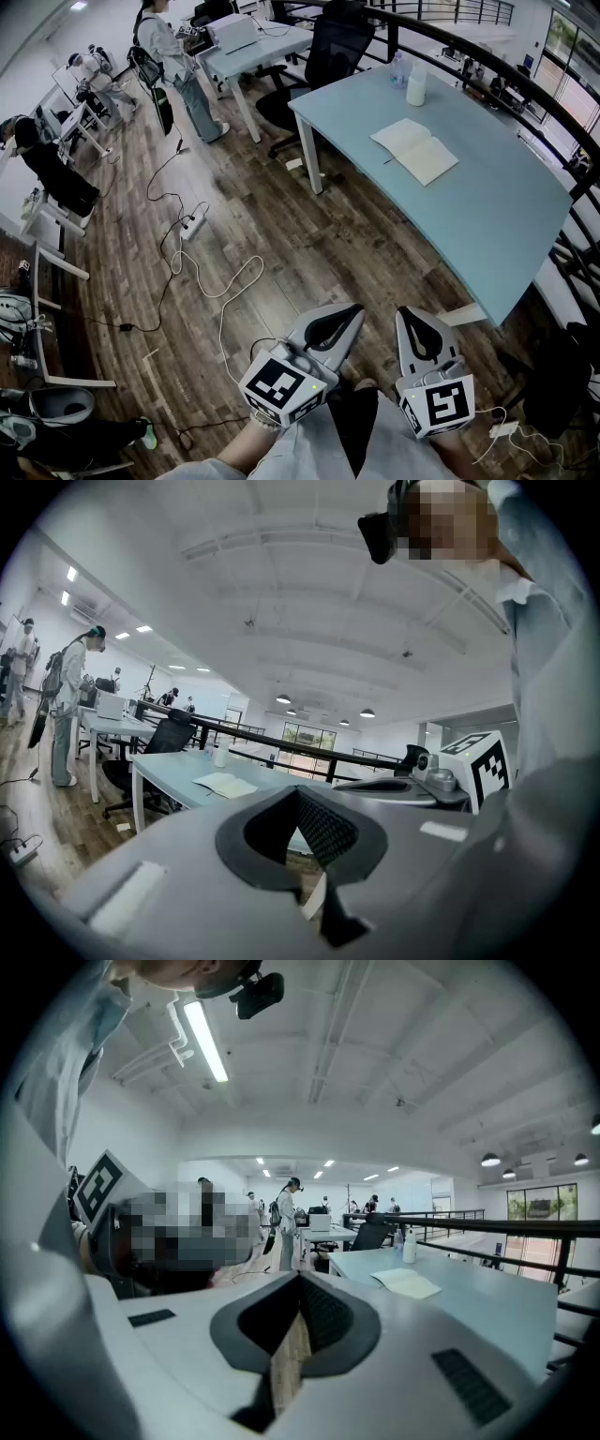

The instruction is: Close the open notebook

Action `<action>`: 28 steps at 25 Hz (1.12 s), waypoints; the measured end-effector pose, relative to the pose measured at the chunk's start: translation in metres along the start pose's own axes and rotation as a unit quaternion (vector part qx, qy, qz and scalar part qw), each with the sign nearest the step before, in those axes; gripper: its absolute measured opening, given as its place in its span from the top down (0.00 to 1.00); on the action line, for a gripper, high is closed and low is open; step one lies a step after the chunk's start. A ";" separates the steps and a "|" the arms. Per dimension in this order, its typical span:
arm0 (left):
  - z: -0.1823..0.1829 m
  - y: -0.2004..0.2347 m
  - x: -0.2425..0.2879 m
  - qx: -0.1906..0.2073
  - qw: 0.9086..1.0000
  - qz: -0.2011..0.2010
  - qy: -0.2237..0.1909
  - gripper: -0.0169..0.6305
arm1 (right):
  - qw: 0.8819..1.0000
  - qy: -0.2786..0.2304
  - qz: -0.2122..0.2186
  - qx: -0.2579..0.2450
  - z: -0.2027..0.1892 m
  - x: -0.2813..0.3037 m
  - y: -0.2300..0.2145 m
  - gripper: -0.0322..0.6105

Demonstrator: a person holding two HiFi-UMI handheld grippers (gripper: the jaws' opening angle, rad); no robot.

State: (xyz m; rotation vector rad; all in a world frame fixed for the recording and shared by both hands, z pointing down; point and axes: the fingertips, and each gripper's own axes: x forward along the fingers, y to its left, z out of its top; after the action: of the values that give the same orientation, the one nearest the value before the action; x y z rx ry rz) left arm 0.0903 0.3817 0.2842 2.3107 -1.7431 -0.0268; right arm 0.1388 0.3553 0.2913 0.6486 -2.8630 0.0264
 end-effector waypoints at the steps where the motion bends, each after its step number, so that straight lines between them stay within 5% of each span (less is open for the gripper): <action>1: 0.000 -0.001 0.001 0.001 1.000 0.000 0.000 0.97 | 1.000 0.000 0.000 -0.001 0.001 0.000 -0.001 0.95; 28: 0.011 0.039 -0.029 0.006 1.000 -0.002 -0.018 0.97 | 1.000 0.009 -0.010 -0.011 0.009 0.030 0.031 0.95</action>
State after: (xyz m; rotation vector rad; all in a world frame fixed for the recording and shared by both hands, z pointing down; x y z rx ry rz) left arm 0.0436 0.3973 0.2777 2.3359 -1.7615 -0.0580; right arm 0.0971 0.3703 0.2895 0.6684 -2.8353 -0.0017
